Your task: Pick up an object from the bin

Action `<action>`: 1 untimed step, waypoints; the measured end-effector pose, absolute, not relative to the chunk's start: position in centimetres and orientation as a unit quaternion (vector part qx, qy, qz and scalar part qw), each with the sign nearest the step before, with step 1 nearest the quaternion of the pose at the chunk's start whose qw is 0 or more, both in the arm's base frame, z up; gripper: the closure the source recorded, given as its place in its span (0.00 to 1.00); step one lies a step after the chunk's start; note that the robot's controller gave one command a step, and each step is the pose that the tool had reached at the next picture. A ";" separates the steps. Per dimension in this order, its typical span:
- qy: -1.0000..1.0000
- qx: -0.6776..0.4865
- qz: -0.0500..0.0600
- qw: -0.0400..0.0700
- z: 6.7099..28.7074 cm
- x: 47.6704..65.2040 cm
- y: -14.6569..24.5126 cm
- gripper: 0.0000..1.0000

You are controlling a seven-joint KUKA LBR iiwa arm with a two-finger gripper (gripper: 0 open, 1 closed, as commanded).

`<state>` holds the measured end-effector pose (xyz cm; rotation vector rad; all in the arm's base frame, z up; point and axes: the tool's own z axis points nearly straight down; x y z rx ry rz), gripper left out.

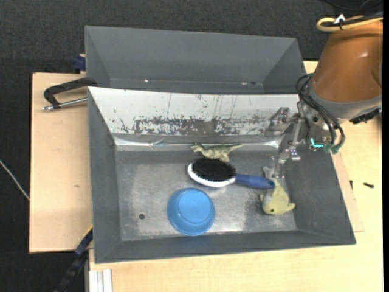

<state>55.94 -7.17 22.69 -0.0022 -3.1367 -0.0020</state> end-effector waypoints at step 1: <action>-0.999 0.047 -0.001 -0.002 6.9 53.8 -8.5 0.00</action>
Offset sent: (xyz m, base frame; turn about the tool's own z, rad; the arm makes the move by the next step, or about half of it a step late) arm -0.0227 -0.0140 -0.1569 -0.0977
